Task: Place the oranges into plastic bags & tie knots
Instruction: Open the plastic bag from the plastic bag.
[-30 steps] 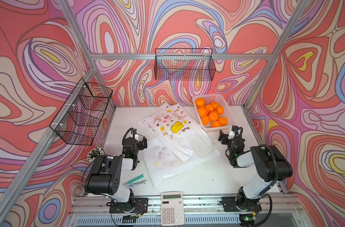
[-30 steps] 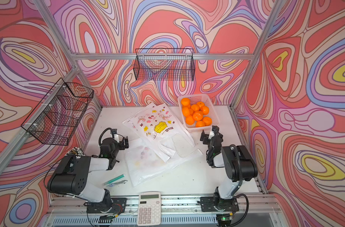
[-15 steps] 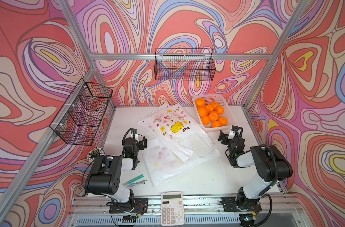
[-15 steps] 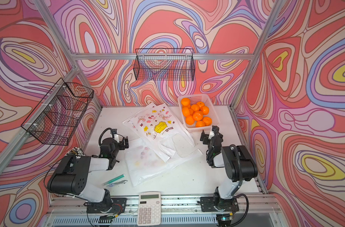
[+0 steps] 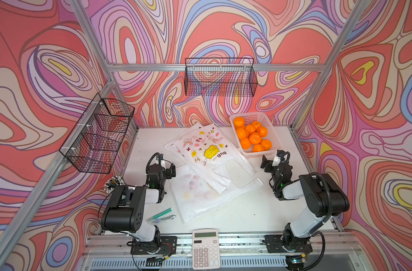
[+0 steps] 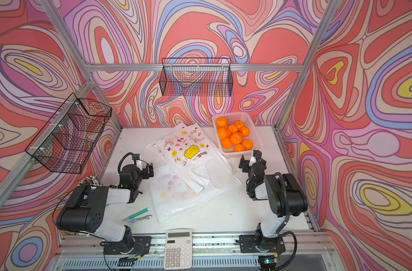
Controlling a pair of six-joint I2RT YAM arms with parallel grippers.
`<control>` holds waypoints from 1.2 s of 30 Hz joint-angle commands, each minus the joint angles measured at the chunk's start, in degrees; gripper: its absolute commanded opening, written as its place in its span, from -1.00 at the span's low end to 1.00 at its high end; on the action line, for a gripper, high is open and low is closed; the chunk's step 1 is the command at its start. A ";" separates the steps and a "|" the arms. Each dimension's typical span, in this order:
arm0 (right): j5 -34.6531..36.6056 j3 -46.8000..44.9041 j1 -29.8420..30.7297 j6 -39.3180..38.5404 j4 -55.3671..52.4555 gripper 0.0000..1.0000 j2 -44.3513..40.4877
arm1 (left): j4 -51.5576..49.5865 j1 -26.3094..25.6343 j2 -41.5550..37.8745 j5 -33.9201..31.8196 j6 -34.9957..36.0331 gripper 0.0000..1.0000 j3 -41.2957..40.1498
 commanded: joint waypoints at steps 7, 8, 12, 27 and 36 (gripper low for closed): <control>-0.28 -0.28 0.18 -0.18 1.33 0.96 0.48 | 1.45 0.05 -0.06 0.02 0.22 1.00 0.23; -0.32 -0.65 0.24 -0.20 1.91 0.96 0.54 | 2.75 0.05 -0.43 1.10 0.75 1.00 -0.42; 0.67 -3.33 0.18 0.47 5.81 0.96 -1.06 | 0.67 0.05 -7.85 1.90 0.77 1.00 -2.95; -13.60 14.83 0.17 22.58 -59.29 0.96 -31.11 | -34.15 -12.90 -18.52 11.67 6.10 0.70 16.51; -21.16 12.31 0.22 30.17 -64.70 0.96 -37.50 | -55.55 -24.02 -4.88 18.89 18.70 0.59 33.84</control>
